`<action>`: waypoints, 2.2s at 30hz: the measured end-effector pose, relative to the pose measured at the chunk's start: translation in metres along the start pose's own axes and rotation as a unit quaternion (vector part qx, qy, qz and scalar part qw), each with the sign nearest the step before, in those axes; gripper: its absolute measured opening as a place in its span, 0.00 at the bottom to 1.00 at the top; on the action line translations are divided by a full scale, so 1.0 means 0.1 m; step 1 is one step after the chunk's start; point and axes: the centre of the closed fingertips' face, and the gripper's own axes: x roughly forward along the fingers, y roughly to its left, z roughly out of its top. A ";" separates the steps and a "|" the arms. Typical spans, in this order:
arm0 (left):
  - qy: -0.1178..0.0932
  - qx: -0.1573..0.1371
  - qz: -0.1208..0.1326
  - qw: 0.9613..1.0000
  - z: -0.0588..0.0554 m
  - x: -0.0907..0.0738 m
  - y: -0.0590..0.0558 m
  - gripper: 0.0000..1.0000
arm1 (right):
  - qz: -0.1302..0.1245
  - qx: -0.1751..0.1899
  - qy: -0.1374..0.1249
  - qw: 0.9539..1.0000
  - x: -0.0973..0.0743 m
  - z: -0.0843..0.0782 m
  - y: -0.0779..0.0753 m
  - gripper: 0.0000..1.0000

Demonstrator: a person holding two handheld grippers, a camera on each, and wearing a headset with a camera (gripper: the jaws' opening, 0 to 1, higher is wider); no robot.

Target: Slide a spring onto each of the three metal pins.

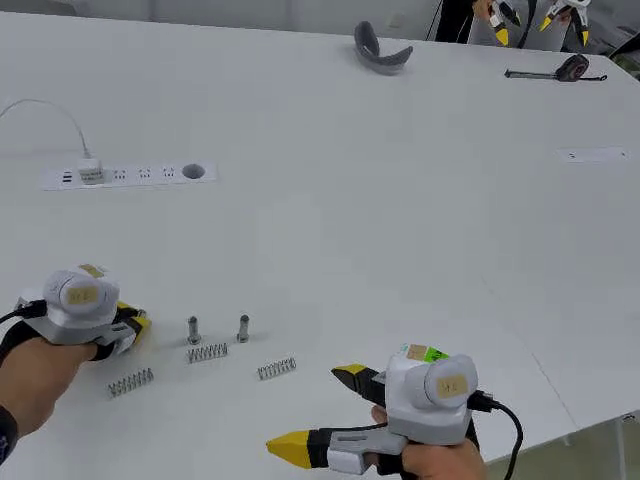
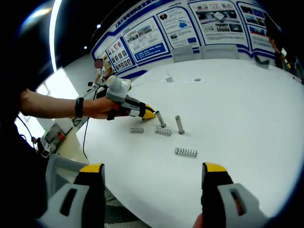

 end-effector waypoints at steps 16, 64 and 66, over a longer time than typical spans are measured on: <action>0.013 0.059 -0.007 0.998 -0.01 0.03 -0.08 0.09 | -0.003 0.006 -0.002 1.000 -0.04 -0.03 -0.02 0.84; 0.002 0.015 -0.001 1.000 -0.02 -0.45 -0.02 0.07 | -0.003 0.012 -0.017 1.000 -0.03 -0.01 0.02 0.84; 0.001 0.012 0.001 1.000 -0.03 -0.48 -0.02 0.07 | -0.004 0.011 -0.017 1.000 -0.03 -0.01 0.02 0.84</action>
